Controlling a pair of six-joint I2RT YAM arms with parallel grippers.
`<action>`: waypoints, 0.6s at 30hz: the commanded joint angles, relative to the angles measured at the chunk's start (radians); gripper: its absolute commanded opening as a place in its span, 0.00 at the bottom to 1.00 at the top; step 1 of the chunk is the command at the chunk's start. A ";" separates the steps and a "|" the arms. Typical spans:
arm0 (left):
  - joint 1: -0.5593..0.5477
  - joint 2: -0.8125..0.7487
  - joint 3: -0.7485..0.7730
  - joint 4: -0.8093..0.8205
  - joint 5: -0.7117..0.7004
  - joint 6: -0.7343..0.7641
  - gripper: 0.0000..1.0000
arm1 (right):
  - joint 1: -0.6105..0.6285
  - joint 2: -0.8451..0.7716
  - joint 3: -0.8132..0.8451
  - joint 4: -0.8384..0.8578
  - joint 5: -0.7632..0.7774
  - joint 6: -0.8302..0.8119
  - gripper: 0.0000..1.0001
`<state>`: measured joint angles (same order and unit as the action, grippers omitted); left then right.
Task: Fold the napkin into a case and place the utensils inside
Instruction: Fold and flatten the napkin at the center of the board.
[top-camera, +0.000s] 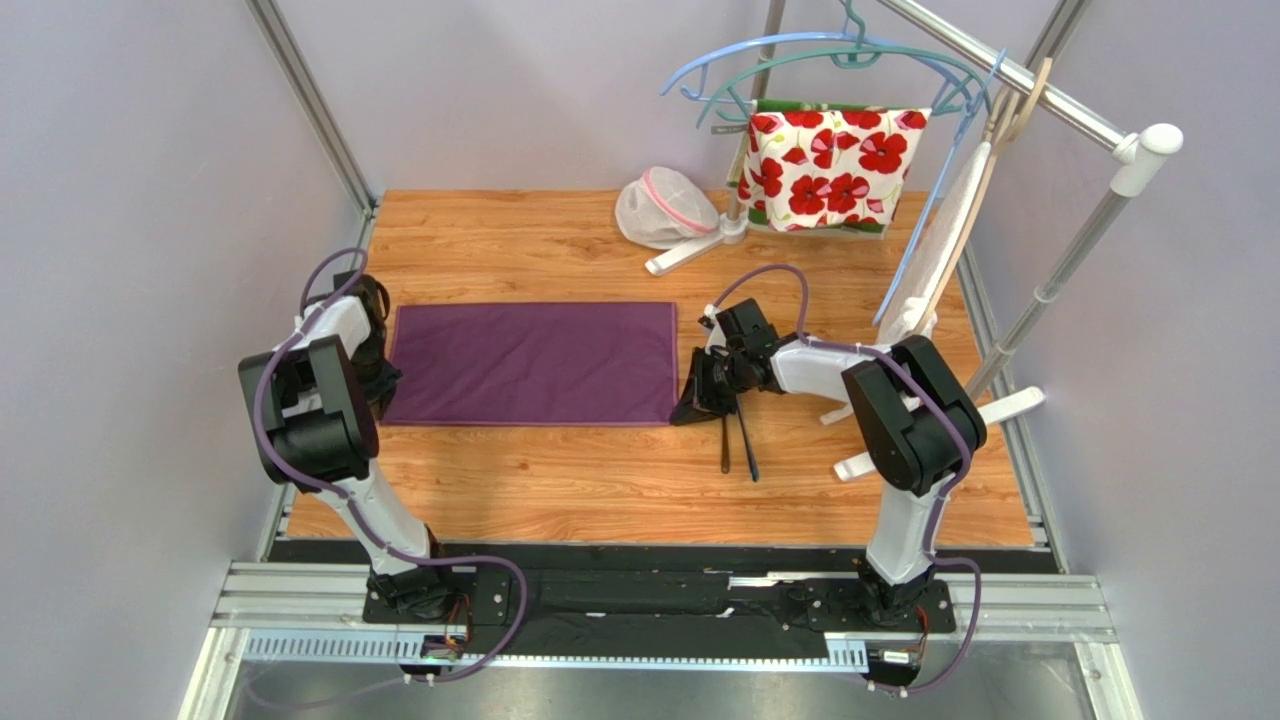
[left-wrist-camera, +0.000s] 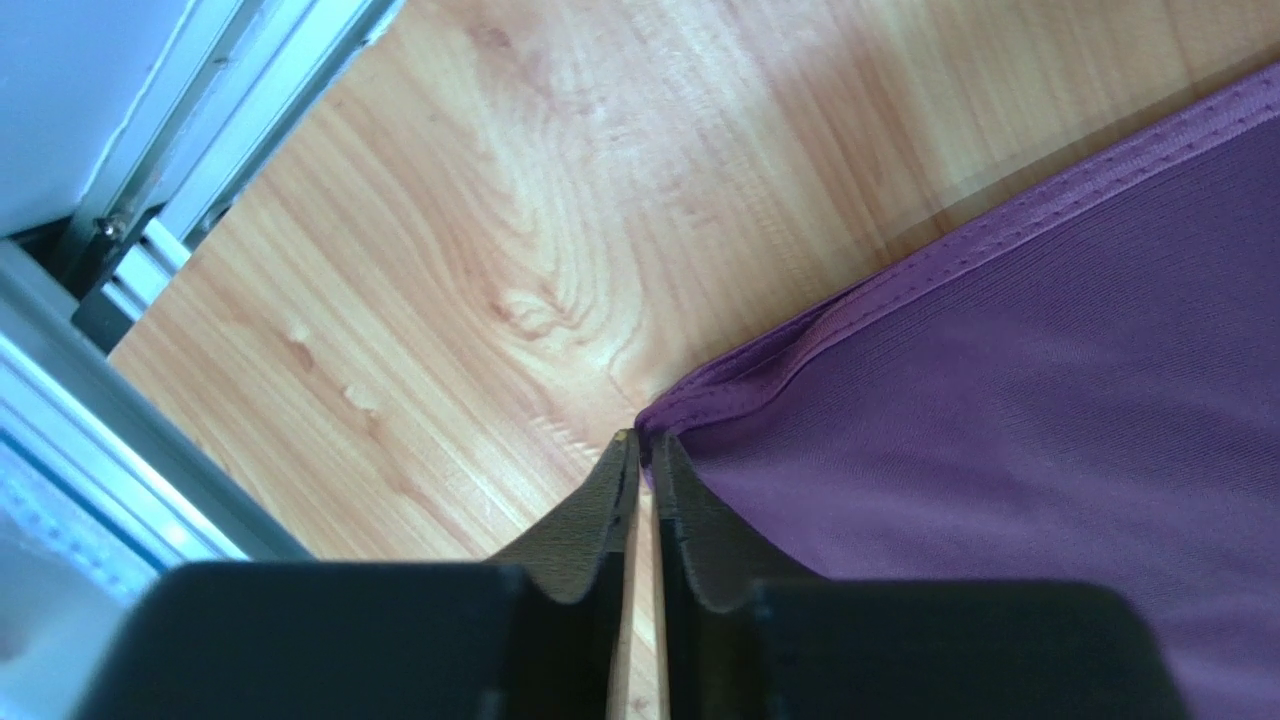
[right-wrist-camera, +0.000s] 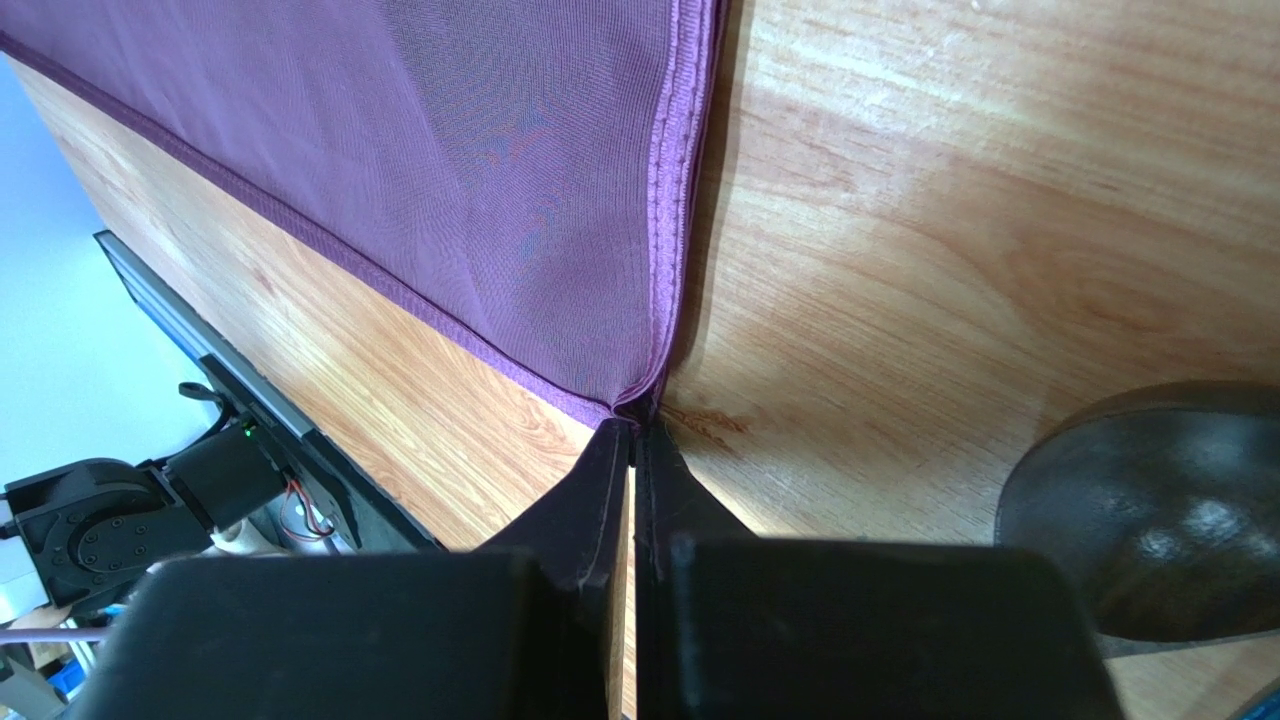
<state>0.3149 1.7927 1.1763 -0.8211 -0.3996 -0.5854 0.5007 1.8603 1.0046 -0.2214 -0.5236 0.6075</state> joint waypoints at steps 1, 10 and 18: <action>0.006 -0.062 0.068 -0.059 -0.071 -0.037 0.24 | 0.001 0.031 -0.009 -0.012 0.027 -0.008 0.00; -0.051 -0.297 0.040 0.006 0.154 -0.011 0.37 | 0.007 -0.050 0.063 -0.111 0.040 -0.058 0.38; -0.169 -0.208 0.008 0.281 0.640 -0.037 0.29 | 0.016 -0.135 0.256 -0.274 0.180 -0.152 0.60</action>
<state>0.1978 1.5116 1.1881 -0.6918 -0.0162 -0.6018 0.5076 1.7767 1.1389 -0.4427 -0.4061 0.5209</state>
